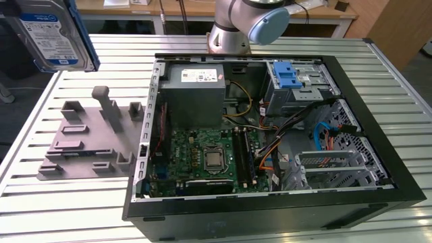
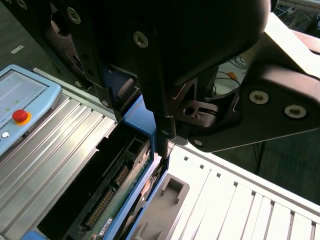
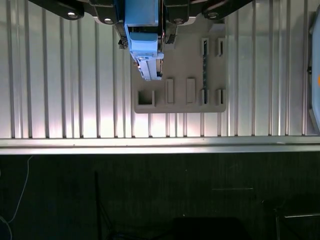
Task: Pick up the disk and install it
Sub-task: 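Pick up the disk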
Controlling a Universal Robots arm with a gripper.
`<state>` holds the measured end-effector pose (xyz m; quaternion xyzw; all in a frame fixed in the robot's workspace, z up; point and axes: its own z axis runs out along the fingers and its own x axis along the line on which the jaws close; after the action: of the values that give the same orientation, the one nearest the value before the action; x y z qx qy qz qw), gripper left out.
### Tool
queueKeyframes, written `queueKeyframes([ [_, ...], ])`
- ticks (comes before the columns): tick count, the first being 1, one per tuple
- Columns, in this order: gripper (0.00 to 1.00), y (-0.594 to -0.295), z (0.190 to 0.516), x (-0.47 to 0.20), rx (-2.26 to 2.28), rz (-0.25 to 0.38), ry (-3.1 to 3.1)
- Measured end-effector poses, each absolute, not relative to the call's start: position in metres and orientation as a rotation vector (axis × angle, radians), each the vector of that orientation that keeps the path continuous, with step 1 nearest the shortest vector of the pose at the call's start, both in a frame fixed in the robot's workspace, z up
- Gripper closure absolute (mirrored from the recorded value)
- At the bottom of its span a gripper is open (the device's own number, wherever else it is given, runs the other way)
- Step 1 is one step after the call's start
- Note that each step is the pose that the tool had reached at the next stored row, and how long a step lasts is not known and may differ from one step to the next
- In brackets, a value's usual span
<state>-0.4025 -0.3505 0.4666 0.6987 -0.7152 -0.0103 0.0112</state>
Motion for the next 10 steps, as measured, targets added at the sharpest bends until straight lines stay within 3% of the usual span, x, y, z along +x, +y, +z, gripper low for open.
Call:
queueKeyframes([
  [10, 0.64, -0.351, 0.467, -0.389, 2.179, -0.033, -2.231],
])
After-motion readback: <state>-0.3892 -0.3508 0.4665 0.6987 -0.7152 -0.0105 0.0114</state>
